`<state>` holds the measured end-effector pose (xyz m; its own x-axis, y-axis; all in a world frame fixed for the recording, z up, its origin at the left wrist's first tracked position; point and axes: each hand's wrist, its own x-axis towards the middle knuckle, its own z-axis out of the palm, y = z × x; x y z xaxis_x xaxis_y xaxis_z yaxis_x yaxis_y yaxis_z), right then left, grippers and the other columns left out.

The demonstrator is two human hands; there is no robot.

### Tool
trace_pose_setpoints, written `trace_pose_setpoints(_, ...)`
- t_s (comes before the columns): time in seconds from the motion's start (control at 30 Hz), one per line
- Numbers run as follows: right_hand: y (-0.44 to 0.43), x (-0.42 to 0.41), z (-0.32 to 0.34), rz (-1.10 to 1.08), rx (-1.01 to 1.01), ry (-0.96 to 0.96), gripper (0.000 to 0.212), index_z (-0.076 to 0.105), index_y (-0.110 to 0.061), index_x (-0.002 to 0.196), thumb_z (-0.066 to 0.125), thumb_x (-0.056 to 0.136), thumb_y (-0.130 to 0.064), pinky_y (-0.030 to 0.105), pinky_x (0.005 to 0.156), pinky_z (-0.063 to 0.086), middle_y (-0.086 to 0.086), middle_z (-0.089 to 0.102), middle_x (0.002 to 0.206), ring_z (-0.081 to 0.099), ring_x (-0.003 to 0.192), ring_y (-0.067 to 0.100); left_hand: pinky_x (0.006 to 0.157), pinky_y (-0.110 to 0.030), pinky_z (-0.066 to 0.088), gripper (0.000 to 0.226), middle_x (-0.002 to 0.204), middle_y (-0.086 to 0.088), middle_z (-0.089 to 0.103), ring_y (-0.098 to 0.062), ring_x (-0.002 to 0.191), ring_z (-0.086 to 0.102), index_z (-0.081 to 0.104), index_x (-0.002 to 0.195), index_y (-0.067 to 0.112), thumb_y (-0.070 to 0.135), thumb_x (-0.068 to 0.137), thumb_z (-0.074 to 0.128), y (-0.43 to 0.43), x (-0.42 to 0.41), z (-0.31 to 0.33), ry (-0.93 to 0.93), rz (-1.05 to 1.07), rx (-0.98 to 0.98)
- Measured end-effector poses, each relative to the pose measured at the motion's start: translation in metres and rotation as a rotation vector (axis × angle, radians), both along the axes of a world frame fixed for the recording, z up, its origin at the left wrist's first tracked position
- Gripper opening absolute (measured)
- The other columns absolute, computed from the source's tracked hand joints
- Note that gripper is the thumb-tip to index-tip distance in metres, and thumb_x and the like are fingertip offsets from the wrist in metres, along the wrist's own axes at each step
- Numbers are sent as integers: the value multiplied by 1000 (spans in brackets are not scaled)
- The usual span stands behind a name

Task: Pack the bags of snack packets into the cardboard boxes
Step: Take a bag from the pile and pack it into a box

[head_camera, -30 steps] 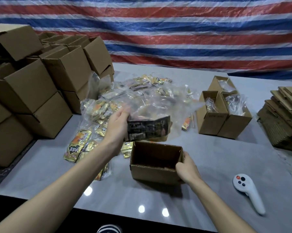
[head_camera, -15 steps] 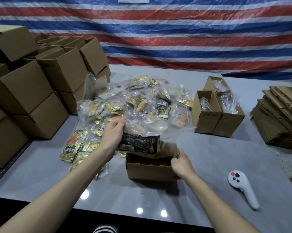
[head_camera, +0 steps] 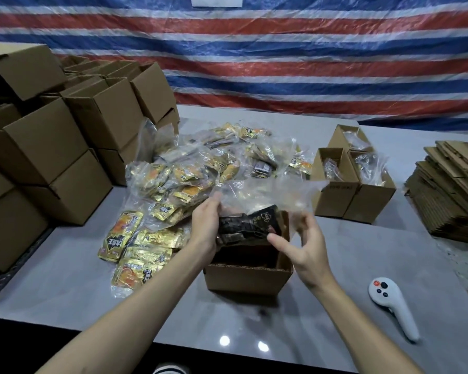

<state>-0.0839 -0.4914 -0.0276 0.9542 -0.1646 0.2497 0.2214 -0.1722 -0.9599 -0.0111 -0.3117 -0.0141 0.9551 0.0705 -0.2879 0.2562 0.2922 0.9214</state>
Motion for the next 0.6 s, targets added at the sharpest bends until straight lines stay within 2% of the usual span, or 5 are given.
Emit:
trace_pose_setpoints(0.1, 0, 7, 14, -8, -23, -134, 29, 57, -16, 91, 82, 77, -22, 9, 69, 47, -18, 65, 82, 62, 75, -3, 72, -37, 49, 36, 74, -2, 63, -18, 72, 60, 62, 77, 17, 34, 104, 45, 0, -1, -12, -134, -84, 271)
trace_pose_setpoints(0.17, -5, 12, 15, 22, -84, -147, 27, 57, -20, 87, 80, 81, -7, 9, 63, 43, -17, 63, 79, 59, 70, -2, 61, -32, 38, 41, 63, 10, 55, -10, 61, 51, 52, 65, 20, 30, 104, 45, 8, -1, -19, -252, -148, 512)
trace_pose_setpoints(0.3, -17, 20, 8, 169, -311, 34, 22, 62, -25, 91, 78, 83, -13, 32, 76, 53, -8, 68, 89, 66, 86, 12, 74, -33, 43, 18, 93, 5, 63, -11, 86, 55, 64, 94, 20, 19, 100, 48, 38, -2, -34, -410, -197, 933)
trace_pose_setpoints(0.4, -15, 26, 0, 196, -710, 213, 23, 62, -38, 91, 81, 78, -32, 42, 87, 52, -12, 69, 97, 64, 100, 17, 88, -35, 44, 8, 110, 6, 60, -13, 101, 53, 66, 97, 27, 25, 94, 60, 59, -6, -44, -394, -368, 1116)
trace_pose_setpoints(0.6, -2, 30, -16, 133, -945, 279, 13, 64, -40, 83, 76, 78, -43, 33, 86, 31, -19, 60, 90, 46, 108, 11, 73, -33, 50, 12, 108, 3, 65, -12, 75, 58, 63, 106, 26, 26, 94, 61, 66, -7, -48, -300, -479, 1119)
